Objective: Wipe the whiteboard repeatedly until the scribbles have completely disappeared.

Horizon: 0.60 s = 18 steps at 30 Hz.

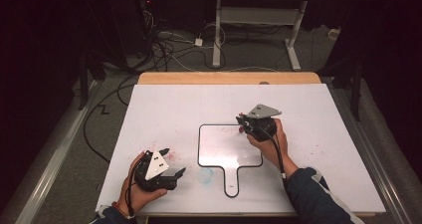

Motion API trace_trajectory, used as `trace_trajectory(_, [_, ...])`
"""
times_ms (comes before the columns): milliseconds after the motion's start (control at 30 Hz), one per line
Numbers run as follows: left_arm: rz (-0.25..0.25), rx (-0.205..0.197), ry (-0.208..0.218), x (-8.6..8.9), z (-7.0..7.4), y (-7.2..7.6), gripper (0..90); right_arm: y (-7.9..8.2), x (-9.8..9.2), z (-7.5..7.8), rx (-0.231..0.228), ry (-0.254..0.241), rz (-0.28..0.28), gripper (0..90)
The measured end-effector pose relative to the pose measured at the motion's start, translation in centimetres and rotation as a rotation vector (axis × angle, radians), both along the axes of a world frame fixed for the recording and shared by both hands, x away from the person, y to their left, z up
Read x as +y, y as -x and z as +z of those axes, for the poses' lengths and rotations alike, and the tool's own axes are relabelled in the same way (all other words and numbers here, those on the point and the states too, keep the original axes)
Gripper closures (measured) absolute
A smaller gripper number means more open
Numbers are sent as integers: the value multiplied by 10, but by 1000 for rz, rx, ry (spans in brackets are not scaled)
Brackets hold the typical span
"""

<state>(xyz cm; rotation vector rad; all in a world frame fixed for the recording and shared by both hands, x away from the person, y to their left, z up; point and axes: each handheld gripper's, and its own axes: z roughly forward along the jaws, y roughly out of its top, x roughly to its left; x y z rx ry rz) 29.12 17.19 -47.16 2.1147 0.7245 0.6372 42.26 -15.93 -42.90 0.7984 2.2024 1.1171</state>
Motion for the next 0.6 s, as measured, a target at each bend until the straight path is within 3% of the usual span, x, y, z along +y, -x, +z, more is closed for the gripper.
trace_trajectory(133, [0, 0, 0, 0, 0, 0, 192, 6, 12, -1, 33, -46, 56, 812])
trace_trajectory(233, [-1, -3, 3, 1, 0, 1, 191, 10, 18, 0, 18, -8, 67, 813])
trace_trajectory(300, [1, -5, 4, 1, 0, 1, 191, 8, 15, 1, 10, 8, 43, 813])
trace_trajectory(400, [4, -7, 8, 2, 1, 1, 191, 3, 7, 0, -52, 94, -46, 813])
trace_trajectory(500, [4, -6, 8, 2, 1, 1, 192, -2, -2, 0, -45, 69, -75, 813])
trace_trajectory(600, [1, -11, 5, 1, 1, 1, 191, -2, 4, -2, -39, 28, -43, 812])
